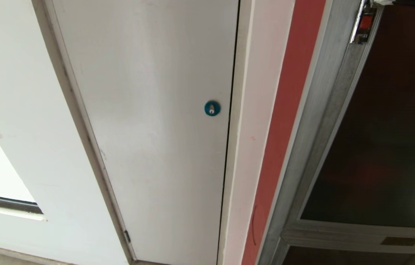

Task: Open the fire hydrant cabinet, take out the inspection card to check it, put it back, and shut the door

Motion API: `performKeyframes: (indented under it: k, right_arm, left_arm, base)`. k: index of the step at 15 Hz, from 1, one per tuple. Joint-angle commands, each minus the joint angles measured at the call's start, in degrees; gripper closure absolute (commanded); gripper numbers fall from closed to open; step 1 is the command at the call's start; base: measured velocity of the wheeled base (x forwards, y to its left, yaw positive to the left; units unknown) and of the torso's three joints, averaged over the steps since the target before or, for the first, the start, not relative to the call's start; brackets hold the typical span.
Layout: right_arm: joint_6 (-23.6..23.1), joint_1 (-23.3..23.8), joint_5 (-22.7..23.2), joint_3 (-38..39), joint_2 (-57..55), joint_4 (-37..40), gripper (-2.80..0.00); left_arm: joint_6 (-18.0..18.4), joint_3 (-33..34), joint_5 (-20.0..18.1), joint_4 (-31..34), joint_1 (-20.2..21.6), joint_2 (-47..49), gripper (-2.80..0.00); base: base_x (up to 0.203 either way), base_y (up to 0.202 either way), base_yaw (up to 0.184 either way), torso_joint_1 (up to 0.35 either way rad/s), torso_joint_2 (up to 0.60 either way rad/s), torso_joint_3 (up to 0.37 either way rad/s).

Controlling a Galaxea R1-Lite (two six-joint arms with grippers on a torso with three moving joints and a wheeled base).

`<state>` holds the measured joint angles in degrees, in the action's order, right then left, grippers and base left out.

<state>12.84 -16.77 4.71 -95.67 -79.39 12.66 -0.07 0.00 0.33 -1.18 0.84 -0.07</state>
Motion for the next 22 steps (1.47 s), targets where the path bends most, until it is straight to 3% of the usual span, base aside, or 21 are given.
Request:
performKeyframes:
  k: [1, 22]
  right_arm:
    - [0.1, 0.4, 0.0, 0.2, -0.5, 0.3, 0.0]
    - [0.1, 2.6, 0.0, 1.8, -2.0, 0.1, 0.0]
  left_arm:
    - [0.0, 0.4, 0.0, 0.0, 0.0, 0.0, 0.0]
    - [0.0, 0.4, 0.0, 0.0, 0.0, 0.1, 0.0]
  base:
    - [0.0, 0.0, 0.0, 0.0, 0.0, 0.0]
    - [0.0, 0.0, 0.0, 0.0, 0.0, 0.0]
